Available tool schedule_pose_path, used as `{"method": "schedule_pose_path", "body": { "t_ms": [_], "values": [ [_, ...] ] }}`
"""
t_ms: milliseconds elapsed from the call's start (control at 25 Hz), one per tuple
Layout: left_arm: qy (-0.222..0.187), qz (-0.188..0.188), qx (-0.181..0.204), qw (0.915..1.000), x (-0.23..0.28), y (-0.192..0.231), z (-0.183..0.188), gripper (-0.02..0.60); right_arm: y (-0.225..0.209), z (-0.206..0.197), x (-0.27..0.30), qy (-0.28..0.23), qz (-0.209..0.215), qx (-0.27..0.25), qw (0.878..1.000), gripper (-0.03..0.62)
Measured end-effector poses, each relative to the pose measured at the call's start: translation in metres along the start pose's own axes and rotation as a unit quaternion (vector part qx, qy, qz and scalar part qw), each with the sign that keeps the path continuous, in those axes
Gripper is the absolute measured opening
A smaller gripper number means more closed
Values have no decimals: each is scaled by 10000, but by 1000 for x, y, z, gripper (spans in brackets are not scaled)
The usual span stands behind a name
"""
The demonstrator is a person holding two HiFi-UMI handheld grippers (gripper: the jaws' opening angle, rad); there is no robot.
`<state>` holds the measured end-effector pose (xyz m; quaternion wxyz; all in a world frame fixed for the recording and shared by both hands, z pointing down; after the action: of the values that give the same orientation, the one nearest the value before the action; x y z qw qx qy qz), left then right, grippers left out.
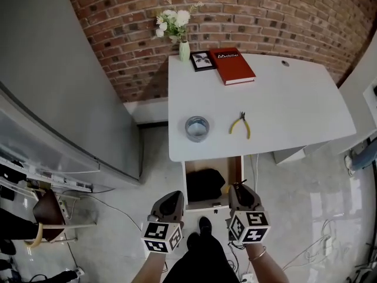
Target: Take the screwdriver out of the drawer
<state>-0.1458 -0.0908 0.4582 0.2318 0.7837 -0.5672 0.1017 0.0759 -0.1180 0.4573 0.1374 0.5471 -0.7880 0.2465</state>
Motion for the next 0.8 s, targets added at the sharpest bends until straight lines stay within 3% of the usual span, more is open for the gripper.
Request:
{"method": "schedule_pose_path", "body": {
  "t_ms": [440, 800],
  "values": [
    [-321, -69, 315, 9990, -23, -16, 32, -8, 23, 35, -61, -468, 129, -126, 9987, 80],
    [-393, -95, 439, 9982, -46, -20, 33, -8, 40, 51, -101, -837, 143, -292, 9960, 80]
  ]
}}
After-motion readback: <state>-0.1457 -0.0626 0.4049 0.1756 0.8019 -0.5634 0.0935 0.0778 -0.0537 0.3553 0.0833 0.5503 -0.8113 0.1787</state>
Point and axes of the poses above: the fingertips, and each gripper's own axes: x forward along the fingers, y to its left, z out of its top, the point moved 6 cm from there along -x, backward along the fingers, and after that the axes turned 3 degrees about z, right-handed, at the moved point
